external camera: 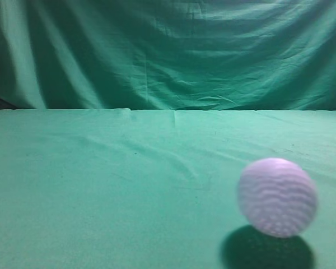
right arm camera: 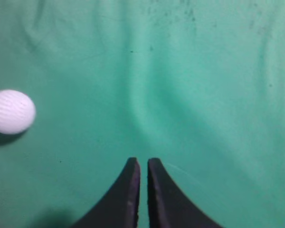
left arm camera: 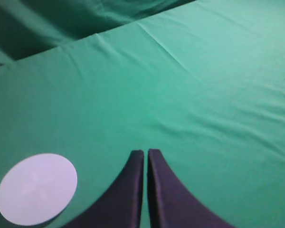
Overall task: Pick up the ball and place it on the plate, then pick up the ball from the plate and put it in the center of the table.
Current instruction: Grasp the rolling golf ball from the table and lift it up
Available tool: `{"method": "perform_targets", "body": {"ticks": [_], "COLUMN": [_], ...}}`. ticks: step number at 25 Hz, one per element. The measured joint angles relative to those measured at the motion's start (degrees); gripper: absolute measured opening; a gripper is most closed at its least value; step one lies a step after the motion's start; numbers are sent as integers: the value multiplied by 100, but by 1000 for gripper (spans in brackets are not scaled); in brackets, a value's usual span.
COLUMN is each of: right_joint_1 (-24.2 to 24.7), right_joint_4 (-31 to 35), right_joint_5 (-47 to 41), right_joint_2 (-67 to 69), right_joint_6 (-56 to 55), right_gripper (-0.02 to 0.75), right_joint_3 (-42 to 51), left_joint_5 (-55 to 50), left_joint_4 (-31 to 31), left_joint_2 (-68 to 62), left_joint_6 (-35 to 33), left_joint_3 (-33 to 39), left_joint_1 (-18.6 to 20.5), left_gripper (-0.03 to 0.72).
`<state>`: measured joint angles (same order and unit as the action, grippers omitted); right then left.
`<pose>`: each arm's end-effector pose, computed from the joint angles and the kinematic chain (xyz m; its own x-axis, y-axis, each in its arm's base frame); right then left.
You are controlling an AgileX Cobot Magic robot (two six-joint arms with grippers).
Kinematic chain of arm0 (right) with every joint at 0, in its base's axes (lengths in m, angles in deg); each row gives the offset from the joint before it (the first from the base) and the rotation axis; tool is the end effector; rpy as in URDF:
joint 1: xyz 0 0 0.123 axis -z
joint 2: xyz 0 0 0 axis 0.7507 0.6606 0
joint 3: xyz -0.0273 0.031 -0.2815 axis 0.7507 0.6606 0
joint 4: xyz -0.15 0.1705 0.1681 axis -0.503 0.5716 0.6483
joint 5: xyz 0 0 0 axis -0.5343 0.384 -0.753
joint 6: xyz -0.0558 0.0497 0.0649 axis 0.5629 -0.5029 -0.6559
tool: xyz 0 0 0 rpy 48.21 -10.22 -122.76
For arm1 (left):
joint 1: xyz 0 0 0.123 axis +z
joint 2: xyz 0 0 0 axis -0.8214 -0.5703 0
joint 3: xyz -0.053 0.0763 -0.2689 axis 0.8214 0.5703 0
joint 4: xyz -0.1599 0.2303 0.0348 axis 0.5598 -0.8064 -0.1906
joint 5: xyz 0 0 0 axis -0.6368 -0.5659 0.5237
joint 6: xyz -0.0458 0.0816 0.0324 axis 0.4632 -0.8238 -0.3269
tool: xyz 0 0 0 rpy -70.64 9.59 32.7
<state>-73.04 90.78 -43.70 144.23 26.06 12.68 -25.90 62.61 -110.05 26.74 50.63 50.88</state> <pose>0.1625 0.0868 0.2203 -0.7361 -0.5295 -0.4217 -0.5969 0.8016 0.0355 0.1396 -0.0398 0.3249 -0.2982 0.2589 -0.9187 0.4282 0.8965 0.1137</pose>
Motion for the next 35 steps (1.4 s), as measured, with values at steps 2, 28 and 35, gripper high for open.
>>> {"method": "perform_targets", "body": {"ticks": [2, 28, 35], "right_joint_1": [-148, -1107, -1107], "right_joint_4": [-21, 127, 54], "right_joint_5": [25, -672, -684], "right_joint_2": [0, 0, 504], "right_joint_6": [0, -340, -612], "right_gripper": [53, 53, 53], "right_joint_3": [0, -110, -119], "left_joint_5": [0, 96, 96], "left_joint_4": [0, -435, -435], "left_joint_2": [25, 25, 25], "left_joint_6": [-9, -42, -42], "left_joint_3": [210, 672, 672], "left_joint_1": [0, 0, 0], "left_gripper": [0, 0, 0]}}
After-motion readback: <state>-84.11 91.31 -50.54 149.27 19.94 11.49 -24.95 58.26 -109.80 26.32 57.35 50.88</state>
